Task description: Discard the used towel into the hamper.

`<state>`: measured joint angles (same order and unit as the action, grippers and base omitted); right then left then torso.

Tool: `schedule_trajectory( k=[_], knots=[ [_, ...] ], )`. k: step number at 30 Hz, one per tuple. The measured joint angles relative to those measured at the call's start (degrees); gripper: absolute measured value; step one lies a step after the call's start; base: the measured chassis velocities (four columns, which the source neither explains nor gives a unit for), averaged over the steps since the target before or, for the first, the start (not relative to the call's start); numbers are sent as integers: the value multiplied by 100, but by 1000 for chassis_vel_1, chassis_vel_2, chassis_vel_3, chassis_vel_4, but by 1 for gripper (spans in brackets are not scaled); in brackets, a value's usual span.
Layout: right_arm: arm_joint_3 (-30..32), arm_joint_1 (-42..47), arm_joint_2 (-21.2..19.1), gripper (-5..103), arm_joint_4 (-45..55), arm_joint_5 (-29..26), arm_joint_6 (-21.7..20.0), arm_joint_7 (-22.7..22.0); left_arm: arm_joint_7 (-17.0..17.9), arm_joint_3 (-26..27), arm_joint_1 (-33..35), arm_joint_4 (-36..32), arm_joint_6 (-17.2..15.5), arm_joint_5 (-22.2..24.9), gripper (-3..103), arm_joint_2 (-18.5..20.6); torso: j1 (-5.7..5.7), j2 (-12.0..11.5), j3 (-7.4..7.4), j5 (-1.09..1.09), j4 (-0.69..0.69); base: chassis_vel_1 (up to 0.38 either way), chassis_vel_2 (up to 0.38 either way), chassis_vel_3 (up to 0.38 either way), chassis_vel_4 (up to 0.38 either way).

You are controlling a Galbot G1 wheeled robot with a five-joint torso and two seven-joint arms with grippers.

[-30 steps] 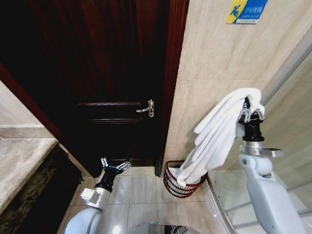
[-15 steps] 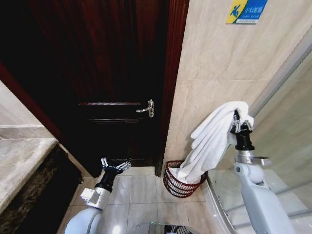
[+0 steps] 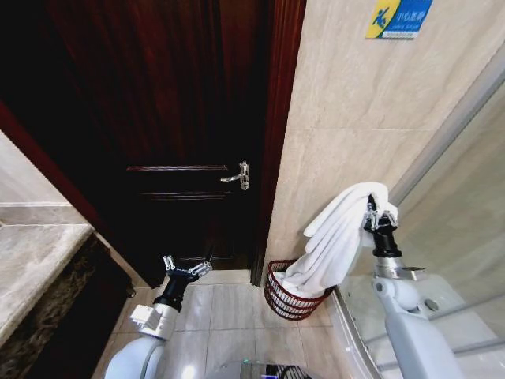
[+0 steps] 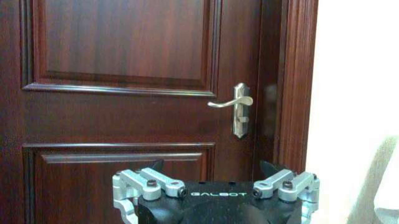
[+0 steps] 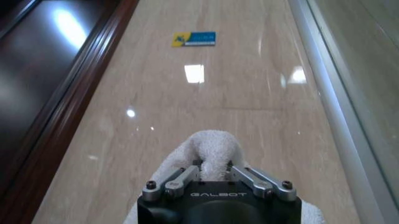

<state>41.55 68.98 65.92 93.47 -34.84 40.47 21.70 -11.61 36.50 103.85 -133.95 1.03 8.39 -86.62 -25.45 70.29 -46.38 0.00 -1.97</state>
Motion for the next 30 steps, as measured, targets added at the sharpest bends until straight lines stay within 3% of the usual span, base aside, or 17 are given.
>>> schedule_trajectory(
  k=[18,30],
  knots=[
    [-229,-460,229,10,-1077,375,303,77,0,0,0,0,0,0,100,0,0,0,0,0,0,0,0,0,0],
    [-308,-768,513,10,-1871,1277,679,-46,0,0,0,0,0,0,100,0,0,0,0,0,0,0,0,0,0]
  ],
)
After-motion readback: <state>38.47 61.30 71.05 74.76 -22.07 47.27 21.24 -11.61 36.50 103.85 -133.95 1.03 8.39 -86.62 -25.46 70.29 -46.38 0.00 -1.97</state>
